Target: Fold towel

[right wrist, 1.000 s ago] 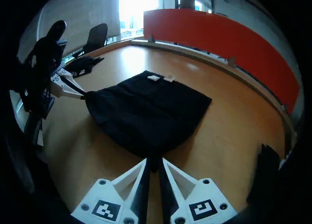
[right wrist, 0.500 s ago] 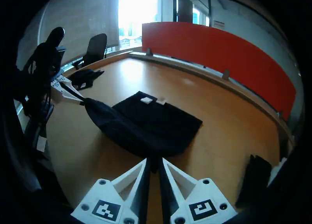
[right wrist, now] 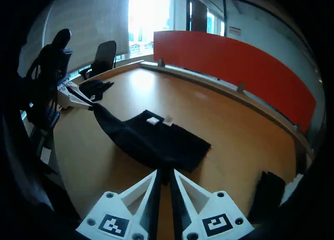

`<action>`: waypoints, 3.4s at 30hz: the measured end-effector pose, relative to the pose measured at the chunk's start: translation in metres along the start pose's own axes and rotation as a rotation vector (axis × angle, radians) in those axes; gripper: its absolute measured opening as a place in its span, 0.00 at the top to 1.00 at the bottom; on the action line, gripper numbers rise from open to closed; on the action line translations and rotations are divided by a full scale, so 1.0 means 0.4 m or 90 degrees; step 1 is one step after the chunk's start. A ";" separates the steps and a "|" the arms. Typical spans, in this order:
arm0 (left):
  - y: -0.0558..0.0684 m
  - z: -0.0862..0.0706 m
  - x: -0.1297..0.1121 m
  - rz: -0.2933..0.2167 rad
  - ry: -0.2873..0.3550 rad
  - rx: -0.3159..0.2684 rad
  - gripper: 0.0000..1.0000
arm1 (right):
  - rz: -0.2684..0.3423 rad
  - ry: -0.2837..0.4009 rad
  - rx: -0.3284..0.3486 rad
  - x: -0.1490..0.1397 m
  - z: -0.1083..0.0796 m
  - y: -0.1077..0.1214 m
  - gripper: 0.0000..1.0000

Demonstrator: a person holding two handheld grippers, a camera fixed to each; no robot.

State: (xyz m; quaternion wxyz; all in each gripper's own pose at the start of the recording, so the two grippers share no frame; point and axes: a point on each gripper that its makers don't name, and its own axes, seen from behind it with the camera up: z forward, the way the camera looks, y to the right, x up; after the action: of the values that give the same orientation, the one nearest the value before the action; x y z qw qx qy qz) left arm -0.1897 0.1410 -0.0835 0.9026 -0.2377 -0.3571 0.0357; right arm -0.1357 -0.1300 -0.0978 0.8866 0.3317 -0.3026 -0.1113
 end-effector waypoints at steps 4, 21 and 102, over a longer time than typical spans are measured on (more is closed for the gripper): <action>0.002 -0.013 0.013 0.002 0.004 -0.002 0.88 | 0.000 0.002 -0.004 0.008 -0.017 0.003 0.86; 0.010 -0.067 0.065 0.012 0.021 -0.007 0.88 | -0.005 0.021 0.005 0.064 -0.064 -0.014 0.86; -0.072 0.245 0.019 -0.005 -0.042 0.011 0.88 | 0.003 -0.097 -0.009 -0.065 0.187 0.144 0.86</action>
State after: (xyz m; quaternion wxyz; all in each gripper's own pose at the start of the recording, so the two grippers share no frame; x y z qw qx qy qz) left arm -0.2520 0.1568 -0.0039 0.8923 -0.2276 -0.3874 0.0433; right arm -0.2023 -0.1150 -0.0276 0.8634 0.3155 -0.3695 -0.1362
